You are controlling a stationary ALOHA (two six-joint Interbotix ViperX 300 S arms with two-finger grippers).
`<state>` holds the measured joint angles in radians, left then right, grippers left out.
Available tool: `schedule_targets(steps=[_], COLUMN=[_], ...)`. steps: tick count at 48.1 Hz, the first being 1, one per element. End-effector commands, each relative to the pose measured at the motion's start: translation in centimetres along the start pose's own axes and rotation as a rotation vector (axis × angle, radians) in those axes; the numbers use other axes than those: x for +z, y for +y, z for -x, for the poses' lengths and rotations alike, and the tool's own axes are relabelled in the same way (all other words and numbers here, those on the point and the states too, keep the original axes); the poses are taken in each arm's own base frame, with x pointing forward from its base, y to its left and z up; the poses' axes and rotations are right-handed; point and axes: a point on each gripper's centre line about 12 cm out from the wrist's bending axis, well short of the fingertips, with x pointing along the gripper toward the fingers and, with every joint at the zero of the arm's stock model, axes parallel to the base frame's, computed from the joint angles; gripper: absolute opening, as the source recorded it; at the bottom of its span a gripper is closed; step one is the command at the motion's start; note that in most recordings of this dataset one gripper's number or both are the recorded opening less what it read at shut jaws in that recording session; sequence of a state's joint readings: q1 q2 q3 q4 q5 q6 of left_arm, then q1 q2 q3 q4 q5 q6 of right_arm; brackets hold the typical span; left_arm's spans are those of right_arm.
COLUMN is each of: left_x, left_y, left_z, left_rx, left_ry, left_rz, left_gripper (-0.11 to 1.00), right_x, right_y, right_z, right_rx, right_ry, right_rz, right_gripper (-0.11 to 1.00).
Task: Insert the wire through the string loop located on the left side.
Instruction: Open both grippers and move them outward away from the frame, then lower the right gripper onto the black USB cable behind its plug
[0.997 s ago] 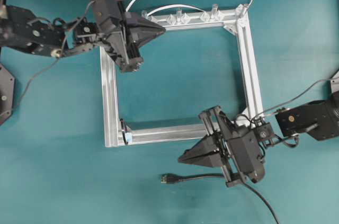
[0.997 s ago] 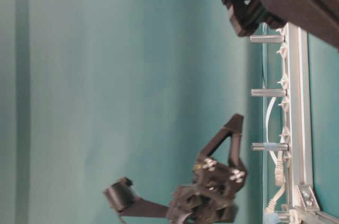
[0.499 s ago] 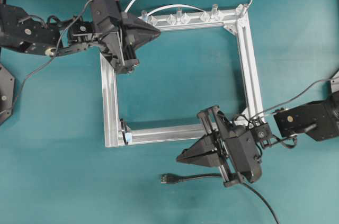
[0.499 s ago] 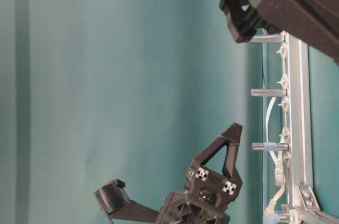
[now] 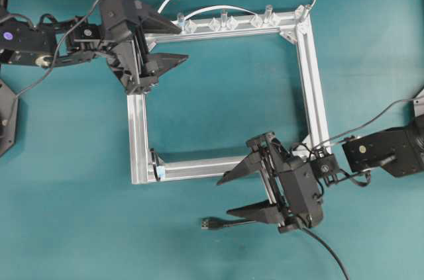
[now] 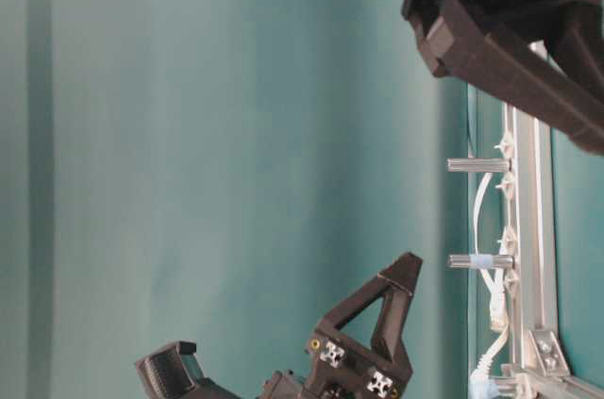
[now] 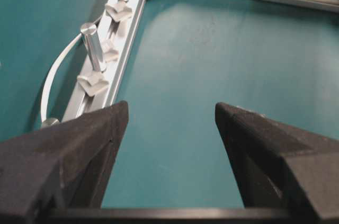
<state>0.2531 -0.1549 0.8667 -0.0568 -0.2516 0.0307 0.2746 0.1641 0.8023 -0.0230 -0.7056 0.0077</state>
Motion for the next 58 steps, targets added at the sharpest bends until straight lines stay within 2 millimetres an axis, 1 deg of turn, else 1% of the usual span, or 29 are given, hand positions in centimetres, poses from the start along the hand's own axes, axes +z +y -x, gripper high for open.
schedule_targets(steps=[1, 7, 16, 26, 29, 43, 58], left_x=[0.9, 0.9, 0.5, 0.0, -0.1, -1.1, -1.8], left_y=[-0.1, -0.1, -0.1, -0.5, -0.8, -1.5, -1.8], left_z=[0.4, 0.5, 1.0, 2.4, 2.9, 4.7, 5.6], left_rx=[-0.004, -0.004, -0.006, -0.019, -0.026, -0.051, -0.063], left_ry=[-0.032, -0.029, 0.021, 0.045, 0.04, 0.037, 0.039], left_rz=[-0.01, -0.012, -0.012, -0.019, -0.022, -0.033, -0.035], left_gripper=[0.78, 0.79, 0.8, 0.87, 0.88, 0.88, 0.88], right_x=[2.1, 2.2, 2.0, 1.8, 1.9, 2.5, 1.8], right_y=[-0.1, -0.1, 1.4, 2.5, 2.9, 3.5, 4.6], right_z=[0.1, 0.0, 0.1, 0.5, 0.5, 0.2, -0.4], right_rx=[-0.023, -0.073, -0.135, -0.218, -0.223, -0.223, -0.188], right_ry=[-0.058, -0.061, -0.044, -0.029, -0.027, -0.036, 0.003], right_rz=[-0.031, -0.078, -0.083, -0.086, -0.082, -0.099, -0.095], right_gripper=[0.71, 0.71, 0.71, 0.71, 0.71, 0.71, 0.71])
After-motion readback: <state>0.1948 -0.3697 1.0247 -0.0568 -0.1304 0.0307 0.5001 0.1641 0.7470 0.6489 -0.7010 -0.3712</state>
